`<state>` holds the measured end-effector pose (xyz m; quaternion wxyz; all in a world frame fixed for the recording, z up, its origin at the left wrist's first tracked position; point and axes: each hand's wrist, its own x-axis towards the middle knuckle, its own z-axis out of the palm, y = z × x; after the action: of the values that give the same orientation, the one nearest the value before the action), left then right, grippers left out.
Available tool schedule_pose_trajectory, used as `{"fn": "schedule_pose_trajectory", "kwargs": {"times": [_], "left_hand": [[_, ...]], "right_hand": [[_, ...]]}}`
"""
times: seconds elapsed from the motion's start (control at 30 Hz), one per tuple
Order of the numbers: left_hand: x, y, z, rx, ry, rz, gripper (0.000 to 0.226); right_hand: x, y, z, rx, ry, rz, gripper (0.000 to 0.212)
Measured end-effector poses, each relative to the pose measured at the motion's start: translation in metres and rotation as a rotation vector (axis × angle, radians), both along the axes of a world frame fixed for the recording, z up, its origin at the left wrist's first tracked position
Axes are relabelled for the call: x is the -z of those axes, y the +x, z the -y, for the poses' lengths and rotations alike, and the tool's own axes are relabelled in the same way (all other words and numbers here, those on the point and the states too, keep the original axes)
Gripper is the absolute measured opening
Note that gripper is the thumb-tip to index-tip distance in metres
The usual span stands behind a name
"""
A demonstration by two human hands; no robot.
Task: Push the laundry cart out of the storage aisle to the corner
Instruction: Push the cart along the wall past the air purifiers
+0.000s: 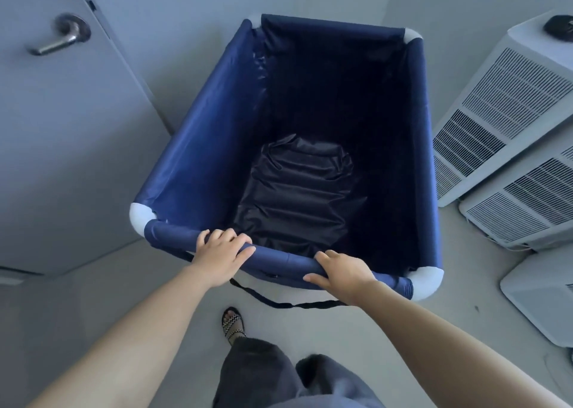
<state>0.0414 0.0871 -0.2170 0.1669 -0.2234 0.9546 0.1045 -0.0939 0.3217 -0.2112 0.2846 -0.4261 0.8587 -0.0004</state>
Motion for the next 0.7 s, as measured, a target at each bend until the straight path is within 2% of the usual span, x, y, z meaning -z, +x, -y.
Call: {"fn": "schedule_pose_trajectory", "kwargs": {"times": [0.23,0.47,0.7], "left_hand": [[0.003,0.024,-0.014,0.01,-0.074,-0.033,0.034],[0.002,0.033,-0.008,0.147,-0.098,-0.021,0.035],[0.003,0.033,-0.006,0.185,-0.119,-0.041,0.036]], "right_hand": [[0.013,0.025,-0.015,-0.008,-0.106,-0.104,0.052],[0.021,0.046,-0.021,-0.061,-0.164,-0.269,0.053],[0.021,0.059,0.009,-0.125,-0.182,-0.28,0.056]]}}
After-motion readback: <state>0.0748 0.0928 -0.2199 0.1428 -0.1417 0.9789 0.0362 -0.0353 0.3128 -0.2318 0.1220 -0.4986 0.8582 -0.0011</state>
